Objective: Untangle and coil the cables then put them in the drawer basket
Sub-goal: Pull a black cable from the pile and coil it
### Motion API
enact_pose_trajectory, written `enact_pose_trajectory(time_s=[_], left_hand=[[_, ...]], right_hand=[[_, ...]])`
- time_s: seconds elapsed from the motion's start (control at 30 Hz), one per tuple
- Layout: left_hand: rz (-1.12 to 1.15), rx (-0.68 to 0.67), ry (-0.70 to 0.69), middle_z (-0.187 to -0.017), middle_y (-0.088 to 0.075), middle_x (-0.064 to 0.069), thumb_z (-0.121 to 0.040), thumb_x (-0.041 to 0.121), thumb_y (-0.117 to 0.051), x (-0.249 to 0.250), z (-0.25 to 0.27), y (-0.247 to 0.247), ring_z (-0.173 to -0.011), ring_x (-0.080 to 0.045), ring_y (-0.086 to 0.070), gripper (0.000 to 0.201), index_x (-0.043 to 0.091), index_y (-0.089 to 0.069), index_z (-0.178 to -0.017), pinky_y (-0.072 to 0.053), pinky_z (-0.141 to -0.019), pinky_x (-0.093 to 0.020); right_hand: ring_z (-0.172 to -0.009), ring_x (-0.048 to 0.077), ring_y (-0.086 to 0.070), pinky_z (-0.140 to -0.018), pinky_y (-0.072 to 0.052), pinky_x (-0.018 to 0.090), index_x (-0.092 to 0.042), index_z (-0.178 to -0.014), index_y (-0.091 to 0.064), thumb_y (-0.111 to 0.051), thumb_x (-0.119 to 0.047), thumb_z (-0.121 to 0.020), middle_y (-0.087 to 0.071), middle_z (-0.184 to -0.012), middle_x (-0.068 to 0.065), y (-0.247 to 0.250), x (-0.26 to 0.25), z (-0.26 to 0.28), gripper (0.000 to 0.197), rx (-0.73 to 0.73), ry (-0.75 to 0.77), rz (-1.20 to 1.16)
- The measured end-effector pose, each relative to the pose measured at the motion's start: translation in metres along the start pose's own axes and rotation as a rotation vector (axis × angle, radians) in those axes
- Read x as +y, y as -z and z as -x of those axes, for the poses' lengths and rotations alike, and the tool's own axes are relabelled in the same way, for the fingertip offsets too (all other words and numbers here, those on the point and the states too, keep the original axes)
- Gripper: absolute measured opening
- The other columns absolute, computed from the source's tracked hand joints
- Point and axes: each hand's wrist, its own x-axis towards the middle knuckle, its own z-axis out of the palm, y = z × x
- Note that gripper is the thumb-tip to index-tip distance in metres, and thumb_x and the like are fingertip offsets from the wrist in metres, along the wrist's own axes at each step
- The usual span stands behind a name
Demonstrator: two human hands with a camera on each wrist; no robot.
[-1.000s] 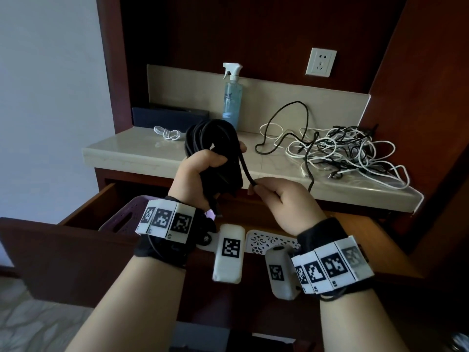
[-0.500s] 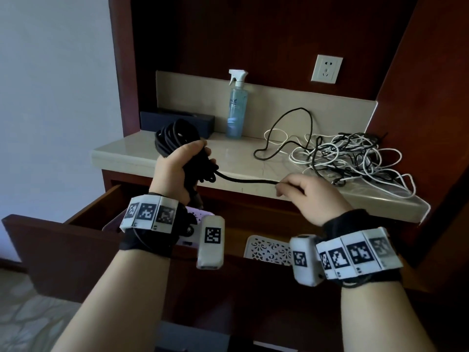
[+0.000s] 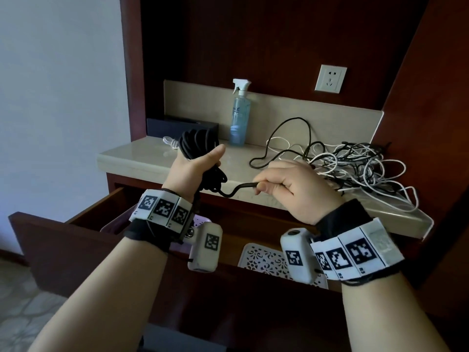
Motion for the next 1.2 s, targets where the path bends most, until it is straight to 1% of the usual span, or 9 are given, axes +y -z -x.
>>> enact_pose_trajectory(time_s=[0.2,0.27,0.43,0.53,0.63,0.7,0.83,1.07,1.2], left_hand=[[0.008,-0.153,0.028,-0.077,-0.060,-0.004,-0.080,0.038,-0.064,-0.001,-0.013,0.000,-0.061,-0.005,-0.062,0.036,0.005,-0.057,-0.091,-0.052,-0.060,-0.023],[-0.012,-0.215,0.023,-0.080,-0.062,-0.004,-0.077,0.049,-0.066,-0.002,-0.018,0.002,-0.063,-0.005,-0.064,0.050,0.004,-0.057,-0.097,-0.052,-0.058,-0.020],[-0.030,-0.419,-0.017,-0.074,-0.068,0.007,-0.037,0.078,-0.075,-0.005,-0.039,0.012,-0.071,-0.007,-0.064,0.088,0.012,-0.060,-0.093,-0.054,-0.065,-0.025],[-0.005,-0.515,0.025,-0.071,-0.066,0.005,-0.038,0.064,-0.085,-0.004,-0.048,0.017,-0.066,-0.008,-0.063,0.080,0.010,-0.058,-0.091,-0.054,-0.061,-0.024],[-0.069,-0.627,0.069,-0.063,-0.060,0.003,-0.064,0.017,-0.075,0.001,-0.045,0.019,-0.054,-0.005,-0.060,0.031,0.007,-0.056,-0.085,-0.051,-0.050,-0.020],[-0.108,-0.663,0.087,-0.065,-0.059,-0.001,-0.064,0.005,-0.075,-0.001,-0.045,0.020,-0.054,-0.007,-0.059,0.025,0.008,-0.058,-0.082,-0.050,-0.052,-0.022],[-0.061,-0.688,0.156,-0.084,-0.062,-0.017,-0.049,0.024,-0.074,-0.009,-0.048,0.032,-0.073,-0.029,-0.058,0.028,0.016,-0.071,-0.075,-0.049,-0.069,-0.040],[0.186,-0.741,0.096,-0.084,-0.063,-0.010,-0.056,0.018,-0.066,-0.001,-0.053,0.054,-0.073,-0.020,-0.058,0.041,0.001,-0.062,-0.093,-0.051,-0.062,-0.032],[0.313,-0.637,0.036,-0.083,-0.062,-0.010,-0.057,0.015,-0.063,0.005,-0.062,0.060,-0.072,-0.019,-0.059,0.042,-0.002,-0.060,-0.095,-0.052,-0.061,-0.031]], right_hand=[[-0.072,-0.001,-0.045,-0.070,-0.033,0.022,-0.020,-0.083,-0.069,-0.047,-0.035,-0.088,-0.050,-0.068,-0.013,0.009,0.005,-0.028,0.028,-0.021,0.027,-0.068],[-0.071,-0.006,-0.045,-0.069,-0.030,0.015,-0.018,-0.083,-0.069,-0.047,-0.032,-0.088,-0.046,-0.066,-0.017,0.010,0.005,-0.043,0.027,-0.010,0.027,-0.067],[-0.074,0.001,-0.050,-0.072,-0.037,0.018,-0.013,-0.086,-0.069,-0.047,-0.027,-0.089,-0.049,-0.072,-0.018,0.007,0.004,-0.081,0.026,-0.035,0.047,-0.050],[-0.080,0.005,-0.052,-0.075,-0.042,0.025,-0.013,-0.088,-0.069,-0.047,-0.029,-0.088,-0.051,-0.075,-0.017,0.003,0.005,-0.098,0.027,-0.070,0.053,-0.039],[-0.080,0.007,-0.054,-0.076,-0.043,0.025,-0.017,-0.088,-0.071,-0.052,-0.033,-0.086,-0.053,-0.076,-0.014,-0.001,0.006,-0.112,0.025,-0.083,0.019,-0.056],[-0.078,0.005,-0.054,-0.075,-0.043,0.024,-0.021,-0.086,-0.071,-0.058,-0.033,-0.084,-0.053,-0.075,-0.012,-0.005,0.002,-0.122,0.017,-0.102,0.015,-0.057],[-0.080,0.006,-0.058,-0.076,-0.045,0.022,-0.025,-0.076,-0.067,-0.070,-0.026,-0.080,-0.064,-0.080,-0.007,-0.003,-0.006,-0.139,0.005,-0.125,-0.004,-0.074],[-0.073,0.014,-0.056,-0.069,-0.039,0.022,-0.020,-0.080,-0.066,-0.055,-0.027,-0.090,-0.064,-0.080,0.009,0.016,0.033,-0.143,0.017,-0.020,-0.179,0.032],[-0.050,-0.001,-0.042,-0.048,-0.028,0.013,-0.017,-0.083,-0.064,-0.045,-0.028,-0.096,-0.051,-0.062,0.002,0.007,0.052,-0.132,0.026,0.119,-0.316,0.067]])
